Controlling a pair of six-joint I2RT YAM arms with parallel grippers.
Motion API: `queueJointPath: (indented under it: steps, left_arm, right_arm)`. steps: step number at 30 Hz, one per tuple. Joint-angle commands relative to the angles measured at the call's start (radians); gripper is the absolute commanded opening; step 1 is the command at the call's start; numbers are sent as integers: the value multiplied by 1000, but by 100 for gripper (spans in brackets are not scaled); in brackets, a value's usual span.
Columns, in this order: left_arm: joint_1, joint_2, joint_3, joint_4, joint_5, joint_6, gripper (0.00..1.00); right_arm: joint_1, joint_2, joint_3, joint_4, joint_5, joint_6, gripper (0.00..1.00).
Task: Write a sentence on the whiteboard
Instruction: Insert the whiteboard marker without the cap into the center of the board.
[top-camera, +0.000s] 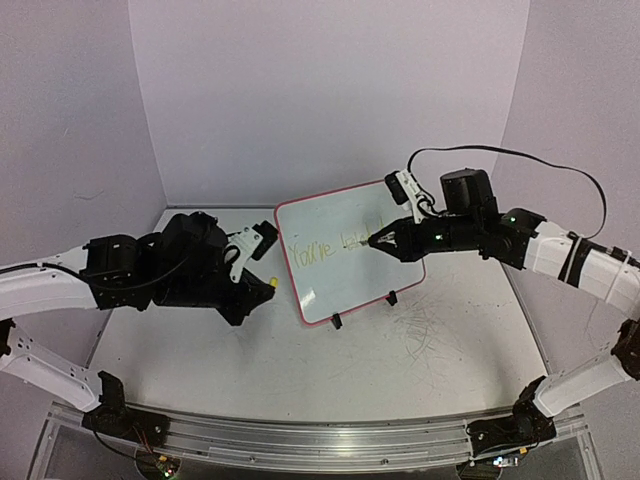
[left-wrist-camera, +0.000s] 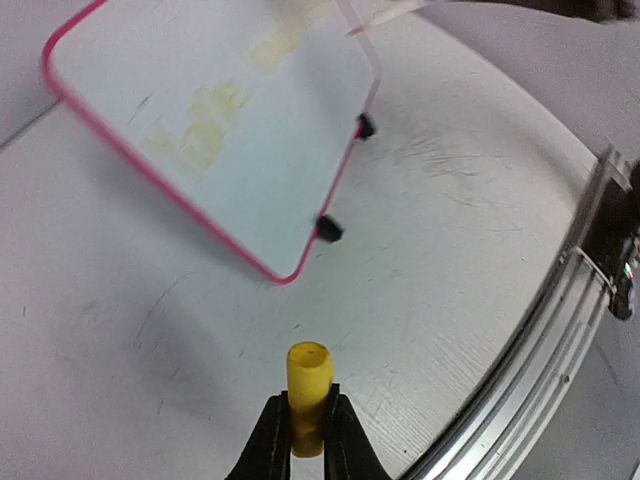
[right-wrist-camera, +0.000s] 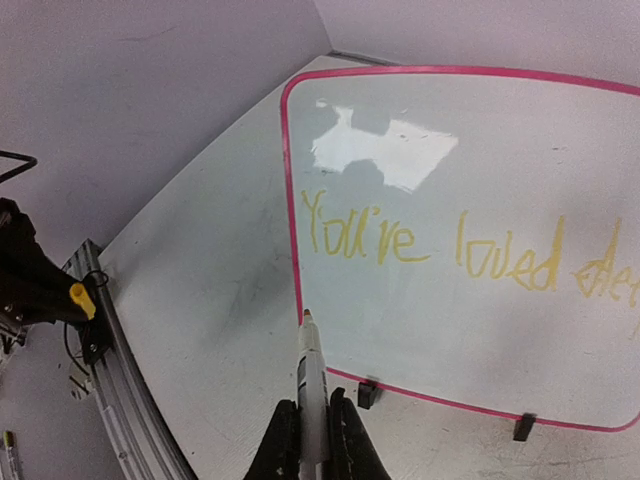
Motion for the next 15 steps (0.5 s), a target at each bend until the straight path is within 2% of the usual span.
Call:
queueJointPath:
  steps: [1, 4, 7, 15]
  left_arm:
    - [-40, 64, -84, 228, -113, 351, 0]
    - [-42, 60, -144, 347, -99, 469, 0]
    - [-42, 59, -166, 390, -86, 537, 0]
    - [-41, 47, -170, 388, -69, 552, 0]
  right_arm:
    - [33, 51, 63, 15, -213, 32, 0]
    - [66, 66, 64, 24, -291, 64, 0]
    - [95, 75, 59, 23, -320, 74, 0]
    - [163, 109, 90, 25, -286, 90, 0]
